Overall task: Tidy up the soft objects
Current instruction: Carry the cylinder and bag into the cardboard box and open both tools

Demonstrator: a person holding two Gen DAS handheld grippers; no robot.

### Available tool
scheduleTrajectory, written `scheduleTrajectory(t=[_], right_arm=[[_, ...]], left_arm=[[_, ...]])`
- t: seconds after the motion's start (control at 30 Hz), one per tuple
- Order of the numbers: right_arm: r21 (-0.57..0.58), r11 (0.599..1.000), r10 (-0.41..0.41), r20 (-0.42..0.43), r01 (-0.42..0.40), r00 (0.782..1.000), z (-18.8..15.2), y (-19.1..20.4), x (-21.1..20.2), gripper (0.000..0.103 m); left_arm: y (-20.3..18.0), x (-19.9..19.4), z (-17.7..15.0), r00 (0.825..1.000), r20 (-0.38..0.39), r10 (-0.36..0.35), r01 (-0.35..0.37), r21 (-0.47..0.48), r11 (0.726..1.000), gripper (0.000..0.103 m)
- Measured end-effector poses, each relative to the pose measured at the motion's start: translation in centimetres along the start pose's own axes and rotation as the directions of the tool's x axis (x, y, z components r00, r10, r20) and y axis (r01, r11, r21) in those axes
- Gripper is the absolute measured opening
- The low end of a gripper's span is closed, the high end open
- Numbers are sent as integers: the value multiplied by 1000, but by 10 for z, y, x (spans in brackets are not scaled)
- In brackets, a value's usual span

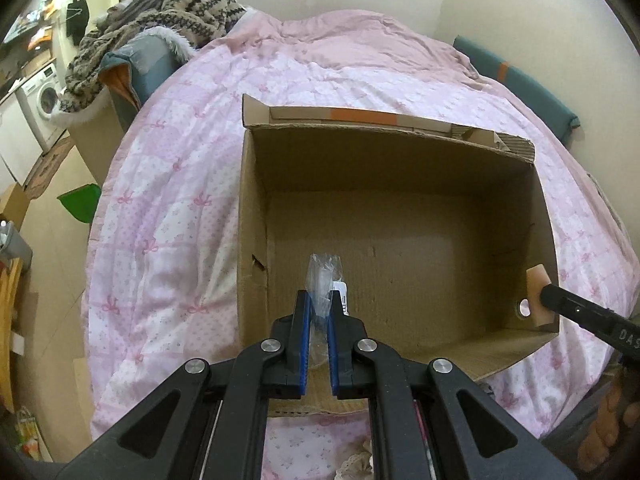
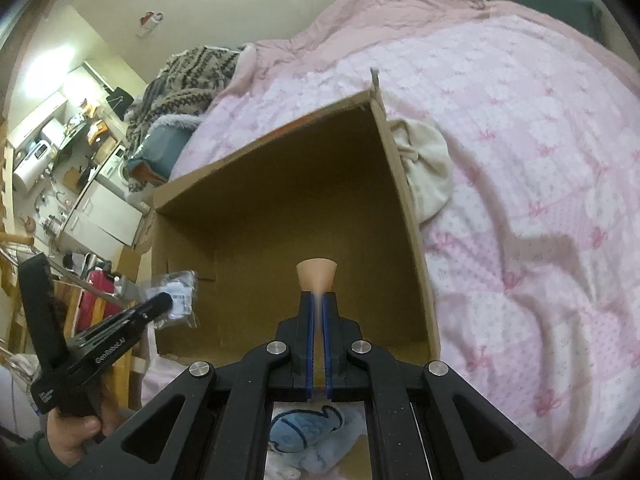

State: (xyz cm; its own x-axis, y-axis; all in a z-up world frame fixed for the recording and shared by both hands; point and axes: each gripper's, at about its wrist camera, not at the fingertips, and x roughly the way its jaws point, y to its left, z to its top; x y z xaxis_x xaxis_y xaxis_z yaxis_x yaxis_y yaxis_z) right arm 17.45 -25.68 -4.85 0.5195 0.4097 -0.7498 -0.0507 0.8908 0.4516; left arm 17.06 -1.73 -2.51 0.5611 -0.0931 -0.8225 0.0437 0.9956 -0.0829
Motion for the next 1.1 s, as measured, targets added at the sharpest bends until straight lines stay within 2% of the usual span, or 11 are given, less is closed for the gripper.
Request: scheduleTrajectory(t=[0.4,0.8,1.0,1.1], right_arm=[[-24,999,-23,-35,22,999,-3,5,11,6],[-59,998,-26,-25,25,999,-6,9,9,6],[-51,999,3,-15,-3,1000,-4,11,8,6],[-52,999,3,-15,-4,1000,-3,11,7,7]], left_arm=[[-5,3,-3,1000,-21,-23,22,-11,1000,7],[-12,3,-6,1000,-15,-24,25,28,999,7],[-16,2,-6,1000,-10,-29,30,41,999,8],[-16,0,-6,999,-4,-35,35,36,999,12]])
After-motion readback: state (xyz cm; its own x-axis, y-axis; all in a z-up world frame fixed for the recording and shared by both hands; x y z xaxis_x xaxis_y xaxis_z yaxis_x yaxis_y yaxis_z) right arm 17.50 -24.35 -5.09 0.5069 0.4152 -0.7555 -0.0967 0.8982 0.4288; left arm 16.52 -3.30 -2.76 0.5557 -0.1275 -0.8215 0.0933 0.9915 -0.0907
